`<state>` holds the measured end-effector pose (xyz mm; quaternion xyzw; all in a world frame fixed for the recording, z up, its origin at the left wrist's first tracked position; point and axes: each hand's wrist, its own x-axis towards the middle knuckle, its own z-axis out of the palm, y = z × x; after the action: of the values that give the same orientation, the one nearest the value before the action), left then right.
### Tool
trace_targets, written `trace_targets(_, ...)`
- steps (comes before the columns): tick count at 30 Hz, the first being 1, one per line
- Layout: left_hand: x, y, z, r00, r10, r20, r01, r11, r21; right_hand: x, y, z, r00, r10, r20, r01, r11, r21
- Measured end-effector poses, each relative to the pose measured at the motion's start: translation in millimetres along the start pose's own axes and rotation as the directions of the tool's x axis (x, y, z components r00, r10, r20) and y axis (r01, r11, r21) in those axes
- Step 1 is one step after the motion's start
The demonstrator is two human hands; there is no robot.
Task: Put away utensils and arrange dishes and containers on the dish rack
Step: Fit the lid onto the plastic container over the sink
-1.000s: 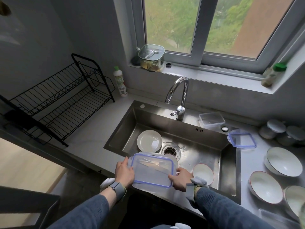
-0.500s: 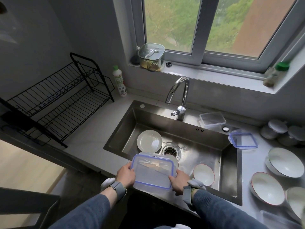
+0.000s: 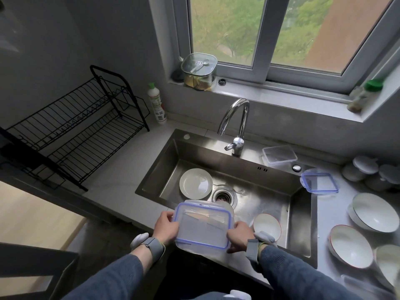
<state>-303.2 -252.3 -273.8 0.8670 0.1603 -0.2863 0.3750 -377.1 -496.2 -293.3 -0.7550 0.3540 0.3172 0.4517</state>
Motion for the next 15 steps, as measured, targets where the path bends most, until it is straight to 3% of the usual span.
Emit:
trace_targets(4,2.4,-2.6,3.0,1.0,0.015,-0.013,-0.014,0.997,0.071,-6.4,-1.7,0.3,0.999,0.008,-0.031,-0.005,0.995,0.101)
trace_targets(8,-0.4,-2.1,3.9,0.996,0.066,-0.068,-0.057,0.99,0.125,-6.3,1.8,3.6,0.992,-0.041,-0.116,0.045,0.999,0.031)
trace_targets(15,2.4,-5.4,-3.8,0.996,0.084,-0.028,-0.08,0.99,0.115,1.8,10.5,3.7,0.99,-0.085,-0.11,0.081,0.996,-0.047)
